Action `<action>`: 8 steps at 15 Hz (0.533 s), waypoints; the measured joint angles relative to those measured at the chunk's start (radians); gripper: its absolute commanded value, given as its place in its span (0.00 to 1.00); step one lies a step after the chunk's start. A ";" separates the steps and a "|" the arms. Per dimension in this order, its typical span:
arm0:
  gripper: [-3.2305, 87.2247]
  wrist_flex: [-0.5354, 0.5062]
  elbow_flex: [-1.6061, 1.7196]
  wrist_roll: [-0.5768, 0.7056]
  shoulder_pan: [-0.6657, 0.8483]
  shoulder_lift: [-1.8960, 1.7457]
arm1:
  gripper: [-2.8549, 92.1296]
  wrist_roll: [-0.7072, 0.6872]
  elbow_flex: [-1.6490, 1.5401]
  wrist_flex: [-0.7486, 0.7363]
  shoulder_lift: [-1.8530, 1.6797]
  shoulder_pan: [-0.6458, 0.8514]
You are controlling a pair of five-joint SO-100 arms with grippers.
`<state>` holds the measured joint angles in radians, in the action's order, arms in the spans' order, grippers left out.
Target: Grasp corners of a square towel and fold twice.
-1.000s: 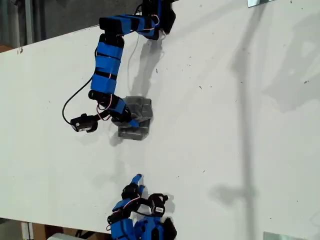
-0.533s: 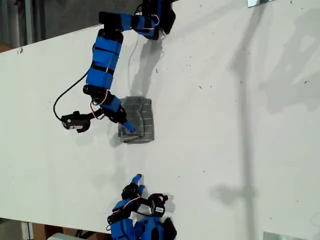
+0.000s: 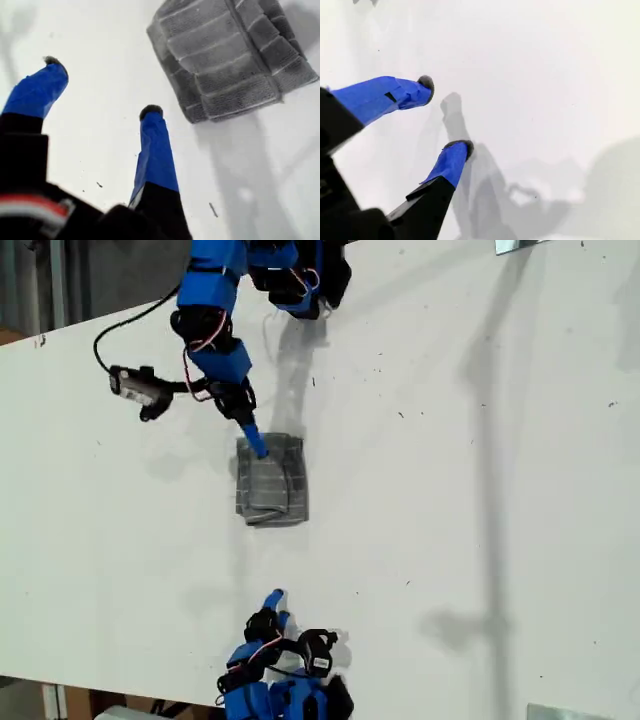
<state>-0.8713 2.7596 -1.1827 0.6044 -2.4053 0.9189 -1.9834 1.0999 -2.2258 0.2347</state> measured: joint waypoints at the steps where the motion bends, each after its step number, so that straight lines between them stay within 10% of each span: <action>1: 0.26 -0.014 0.034 -0.006 -0.002 -0.083 | 0.37 0.067 -0.196 -0.035 -0.236 -0.041; 8: 0.23 -0.446 0.319 -0.173 -0.146 -1.051 | 0.38 0.333 -0.836 0.158 -1.046 -0.166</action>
<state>-1.3177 3.0787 -1.3560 0.4587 -3.4561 1.2517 -2.8195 1.2579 -3.2720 0.0690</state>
